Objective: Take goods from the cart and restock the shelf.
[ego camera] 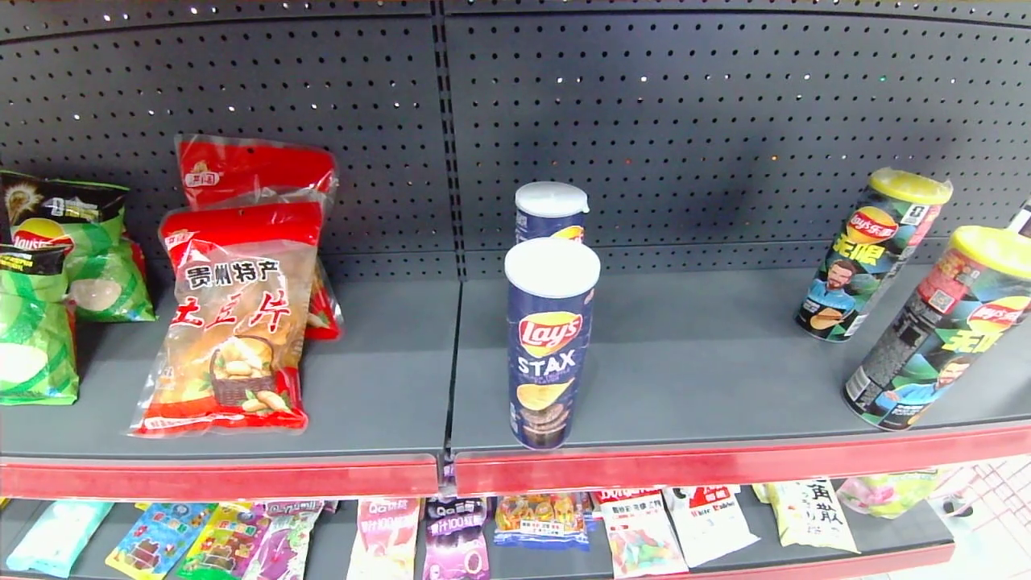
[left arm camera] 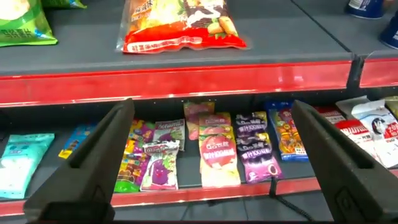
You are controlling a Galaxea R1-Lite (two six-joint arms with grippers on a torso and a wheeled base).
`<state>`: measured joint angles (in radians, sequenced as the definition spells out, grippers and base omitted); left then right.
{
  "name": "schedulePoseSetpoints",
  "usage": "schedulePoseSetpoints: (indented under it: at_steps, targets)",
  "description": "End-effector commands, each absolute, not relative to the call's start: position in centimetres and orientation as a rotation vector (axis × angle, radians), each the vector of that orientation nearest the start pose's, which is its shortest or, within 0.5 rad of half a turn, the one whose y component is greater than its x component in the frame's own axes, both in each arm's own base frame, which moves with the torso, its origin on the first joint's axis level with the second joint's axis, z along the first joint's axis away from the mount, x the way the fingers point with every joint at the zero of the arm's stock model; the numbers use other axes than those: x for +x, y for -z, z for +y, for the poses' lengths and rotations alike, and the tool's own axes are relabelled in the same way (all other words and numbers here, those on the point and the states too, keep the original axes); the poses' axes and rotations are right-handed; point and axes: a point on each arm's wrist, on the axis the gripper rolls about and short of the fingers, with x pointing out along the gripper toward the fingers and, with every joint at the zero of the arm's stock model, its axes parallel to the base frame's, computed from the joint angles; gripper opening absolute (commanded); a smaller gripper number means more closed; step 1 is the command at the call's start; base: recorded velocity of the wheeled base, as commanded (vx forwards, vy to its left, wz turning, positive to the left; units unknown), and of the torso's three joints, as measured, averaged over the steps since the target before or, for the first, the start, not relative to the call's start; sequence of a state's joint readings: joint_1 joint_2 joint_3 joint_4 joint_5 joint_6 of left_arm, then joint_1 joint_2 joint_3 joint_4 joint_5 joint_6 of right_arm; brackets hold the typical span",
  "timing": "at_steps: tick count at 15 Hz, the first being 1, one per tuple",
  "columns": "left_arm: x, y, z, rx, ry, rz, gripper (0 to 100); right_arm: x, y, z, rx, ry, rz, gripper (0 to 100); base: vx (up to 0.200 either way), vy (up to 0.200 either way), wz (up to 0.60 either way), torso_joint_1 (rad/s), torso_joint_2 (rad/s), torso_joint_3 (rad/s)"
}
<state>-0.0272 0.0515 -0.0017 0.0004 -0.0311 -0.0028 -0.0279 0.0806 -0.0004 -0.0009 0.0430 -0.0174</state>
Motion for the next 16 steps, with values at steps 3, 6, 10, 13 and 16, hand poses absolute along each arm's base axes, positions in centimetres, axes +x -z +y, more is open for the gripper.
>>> schedulePoseSetpoints:
  at_steps: [3,6,10,13,16]
  targets:
    - [-2.13,-7.64,-0.06,0.0,0.034,0.02,100,-2.27,-7.57,0.06,-0.014,-0.034,0.0,100,0.0,0.0,0.0,0.0,0.0,0.0]
    - [-2.28,-7.55,-0.06,0.002,0.012,0.0,100,-2.27,-7.57,0.01,-0.011,-0.015,0.0,100,0.0,0.0,0.0,0.0,0.0,0.0]
    - [-2.29,-7.59,-0.06,0.002,0.014,-0.002,100,-2.28,-7.56,0.01,-0.006,-0.014,-0.002,100,0.0,0.0,0.0,0.0,0.0,0.0]
    - [-2.29,-7.59,-0.06,0.002,0.015,-0.002,100,-2.28,-7.56,0.01,-0.006,-0.012,-0.002,100,0.0,0.0,0.0,0.0,0.0,0.0]
    - [-2.29,-7.59,-0.06,0.002,0.015,-0.002,100,-2.28,-7.56,0.01,-0.006,-0.012,-0.002,100,-0.2,0.0,0.0,0.012,0.01,-0.002]
